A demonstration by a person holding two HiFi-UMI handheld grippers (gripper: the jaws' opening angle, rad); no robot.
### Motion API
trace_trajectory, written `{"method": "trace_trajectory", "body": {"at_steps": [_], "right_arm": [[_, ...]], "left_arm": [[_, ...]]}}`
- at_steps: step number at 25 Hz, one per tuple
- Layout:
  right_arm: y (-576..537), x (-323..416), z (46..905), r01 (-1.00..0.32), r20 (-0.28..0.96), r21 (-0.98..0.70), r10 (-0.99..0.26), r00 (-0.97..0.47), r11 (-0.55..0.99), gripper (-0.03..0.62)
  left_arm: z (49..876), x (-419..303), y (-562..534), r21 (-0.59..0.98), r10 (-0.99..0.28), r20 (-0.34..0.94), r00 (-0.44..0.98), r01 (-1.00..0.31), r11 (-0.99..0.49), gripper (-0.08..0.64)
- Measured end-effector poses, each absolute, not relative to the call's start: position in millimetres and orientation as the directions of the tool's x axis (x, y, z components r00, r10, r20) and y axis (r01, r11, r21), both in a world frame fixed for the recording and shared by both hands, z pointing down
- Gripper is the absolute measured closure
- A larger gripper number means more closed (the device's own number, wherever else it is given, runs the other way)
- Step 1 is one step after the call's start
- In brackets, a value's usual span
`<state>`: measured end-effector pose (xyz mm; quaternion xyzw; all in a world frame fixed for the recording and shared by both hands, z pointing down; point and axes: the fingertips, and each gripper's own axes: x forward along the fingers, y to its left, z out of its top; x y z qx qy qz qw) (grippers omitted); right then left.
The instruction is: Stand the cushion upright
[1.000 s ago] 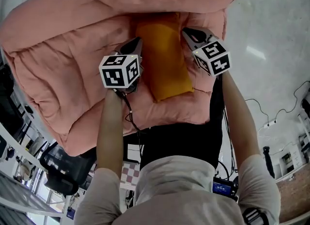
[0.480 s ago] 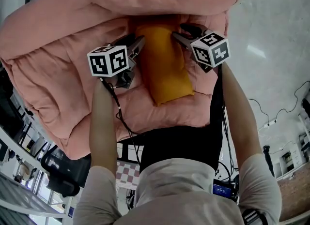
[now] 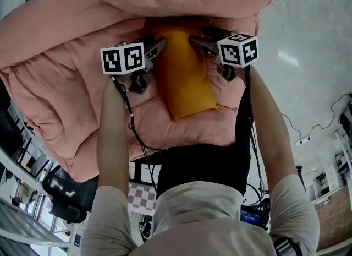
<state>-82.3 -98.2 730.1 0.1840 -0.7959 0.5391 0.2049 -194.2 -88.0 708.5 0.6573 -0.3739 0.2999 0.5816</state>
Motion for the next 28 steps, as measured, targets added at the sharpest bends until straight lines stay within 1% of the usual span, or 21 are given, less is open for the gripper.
{"method": "trace_trajectory", "body": {"at_steps": [5,10,15,28], "right_arm": [[-96,-82,729,-0.505,0.515,-0.787,-0.075,-0.854,0.354,0.344],[-90,-94,722,-0.483,0.5,-0.778,-0.07,-0.863,0.401,0.417],[-86,-89,717,-0.48,0.491,-0.766,-0.094,-0.866,0.428,0.446],[-86,-77,669,-0.486,0.47,-0.731,-0.162,-0.867,0.479,0.474]], "left_arm": [[712,-187,-85,0.529,-0.148,0.837,0.526,-0.848,-0.024,0.353],[712,-188,-81,0.509,-0.143,0.849,0.509,-0.86,-0.039,0.367],[709,-182,-79,0.514,-0.155,0.843,0.515,-0.857,-0.048,0.377],[661,-168,-82,0.535,-0.263,0.797,0.543,-0.838,-0.11,0.396]]}}
